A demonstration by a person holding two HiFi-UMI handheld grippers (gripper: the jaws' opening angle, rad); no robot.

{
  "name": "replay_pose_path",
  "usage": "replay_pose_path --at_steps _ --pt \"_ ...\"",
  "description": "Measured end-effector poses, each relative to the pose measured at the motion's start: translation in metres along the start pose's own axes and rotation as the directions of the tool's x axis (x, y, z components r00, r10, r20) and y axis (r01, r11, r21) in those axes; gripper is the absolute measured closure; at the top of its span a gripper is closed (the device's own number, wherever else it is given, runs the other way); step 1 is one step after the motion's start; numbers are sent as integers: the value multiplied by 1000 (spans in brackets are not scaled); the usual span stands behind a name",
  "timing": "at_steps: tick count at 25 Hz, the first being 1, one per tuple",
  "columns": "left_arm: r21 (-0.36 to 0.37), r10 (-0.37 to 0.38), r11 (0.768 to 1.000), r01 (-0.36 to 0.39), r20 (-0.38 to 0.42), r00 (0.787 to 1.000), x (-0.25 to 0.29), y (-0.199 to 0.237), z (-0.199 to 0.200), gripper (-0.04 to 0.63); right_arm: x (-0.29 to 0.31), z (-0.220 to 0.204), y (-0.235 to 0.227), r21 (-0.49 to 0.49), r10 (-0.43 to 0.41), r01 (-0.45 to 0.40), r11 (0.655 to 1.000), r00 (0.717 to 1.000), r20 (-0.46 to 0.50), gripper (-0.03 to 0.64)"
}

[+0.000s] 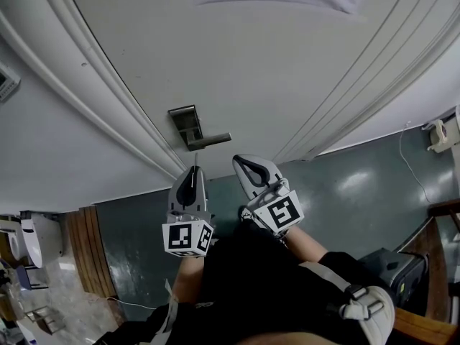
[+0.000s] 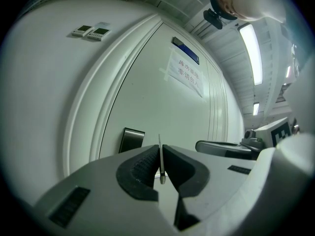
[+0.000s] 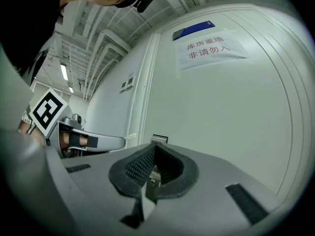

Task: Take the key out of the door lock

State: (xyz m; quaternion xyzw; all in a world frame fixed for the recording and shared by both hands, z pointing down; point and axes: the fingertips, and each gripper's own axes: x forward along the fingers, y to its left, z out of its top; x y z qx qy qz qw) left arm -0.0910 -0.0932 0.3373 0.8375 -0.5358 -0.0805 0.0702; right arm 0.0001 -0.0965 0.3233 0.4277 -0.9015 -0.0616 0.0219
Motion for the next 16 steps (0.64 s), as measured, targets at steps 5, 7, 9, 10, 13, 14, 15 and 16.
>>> replay_pose_path --at_steps 5,7,9,10,13,14,15,16 --pt "4 -1 1000 1 -5 1000 2 -1 0 558 -2 0 -2 10 -5 5 1000 1000 -3 609" --pt "5 -4 1000 4 -6 1000 3 -2 0 558 -2 1 -3 11 -6 6 1000 1000 2 609" --pt "1 -7 1000 7 -12 1000 3 -3 -1 558 -3 1 -3 12 -6 6 1000 1000 7 609" --pt "-2 -6 1000 6 -17 1000 3 -4 -1 558 -4 0 -4 14 -6 6 1000 1000 6 609" --pt "-5 -6 1000 5 -31 999 5 -8 -3 558 -6 -2 -7 16 -6 6 1000 1000 4 609" --pt "-4 -8 1000 8 -33 999 6 -9 -3 558 -7 -2 -8 18 -6 6 1000 1000 6 609" --pt "-3 -10 1000 10 -35 999 7 -10 -4 558 -7 -2 -9 20 -8 7 1000 1000 6 609" --pt "-2 -13 1000 13 -37 999 8 -11 -5 558 -8 -3 -10 23 -9 8 1000 1000 7 609"
